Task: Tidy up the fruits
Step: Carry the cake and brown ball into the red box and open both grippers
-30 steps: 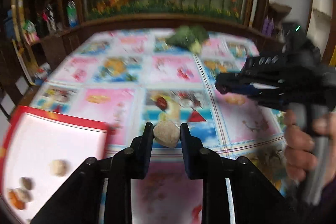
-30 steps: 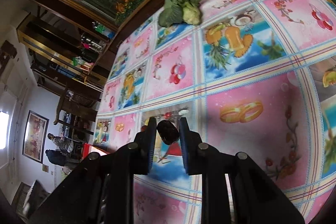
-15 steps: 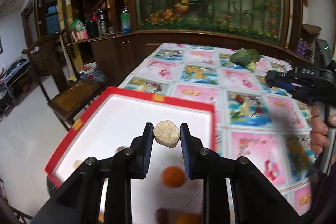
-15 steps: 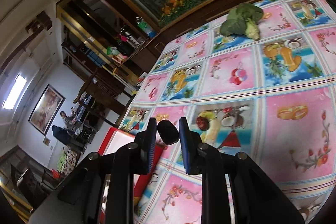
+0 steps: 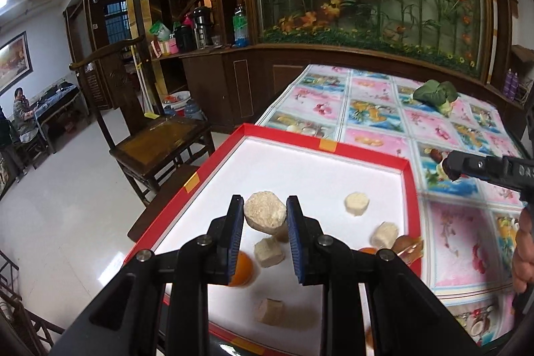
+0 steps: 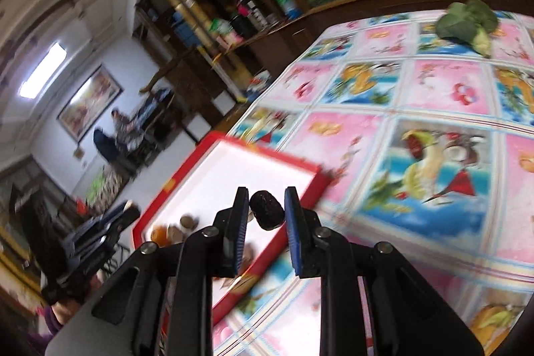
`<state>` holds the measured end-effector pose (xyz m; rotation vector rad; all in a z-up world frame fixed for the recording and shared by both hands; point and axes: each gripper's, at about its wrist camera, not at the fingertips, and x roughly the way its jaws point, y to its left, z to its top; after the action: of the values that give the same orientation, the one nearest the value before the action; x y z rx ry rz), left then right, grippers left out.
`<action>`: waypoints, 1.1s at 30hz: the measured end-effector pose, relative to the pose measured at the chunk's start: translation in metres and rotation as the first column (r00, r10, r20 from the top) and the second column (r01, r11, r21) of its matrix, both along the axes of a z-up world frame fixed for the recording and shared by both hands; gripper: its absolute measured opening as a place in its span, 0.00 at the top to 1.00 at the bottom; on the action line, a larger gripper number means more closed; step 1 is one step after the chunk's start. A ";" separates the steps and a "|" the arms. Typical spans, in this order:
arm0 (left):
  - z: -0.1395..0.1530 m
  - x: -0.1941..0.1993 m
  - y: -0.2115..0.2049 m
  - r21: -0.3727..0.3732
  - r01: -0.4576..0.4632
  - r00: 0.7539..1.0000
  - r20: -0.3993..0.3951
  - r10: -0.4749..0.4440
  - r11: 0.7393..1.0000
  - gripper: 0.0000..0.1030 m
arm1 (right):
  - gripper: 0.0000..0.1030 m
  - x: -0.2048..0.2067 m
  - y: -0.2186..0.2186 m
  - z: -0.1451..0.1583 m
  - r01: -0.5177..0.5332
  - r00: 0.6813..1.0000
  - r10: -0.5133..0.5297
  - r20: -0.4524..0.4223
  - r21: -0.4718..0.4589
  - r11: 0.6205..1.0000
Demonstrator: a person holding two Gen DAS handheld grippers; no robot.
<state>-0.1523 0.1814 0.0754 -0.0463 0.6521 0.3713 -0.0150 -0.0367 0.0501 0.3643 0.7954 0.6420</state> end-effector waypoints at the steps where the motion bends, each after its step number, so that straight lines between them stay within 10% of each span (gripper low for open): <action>1: -0.003 0.001 -0.001 0.001 0.003 1.000 -0.008 -0.003 1.000 0.76 | 0.77 -0.003 0.008 -0.001 -0.024 1.000 0.024 0.000 -0.008 1.000; 14: -0.022 0.002 -0.012 0.054 0.051 0.995 -0.086 -0.046 0.997 0.76 | 0.77 -0.046 0.086 -0.016 -0.284 0.959 0.285 -0.011 -0.127 0.950; 33: -0.034 0.004 -0.026 0.074 0.075 0.987 -0.148 -0.064 0.994 0.76 | 0.77 -0.057 0.110 -0.038 -0.256 0.961 0.278 0.006 -0.369 0.893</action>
<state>-0.1488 0.1555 0.0419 0.0802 0.7807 0.3348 -0.0721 0.0731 0.0117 -0.1085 0.8968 0.7405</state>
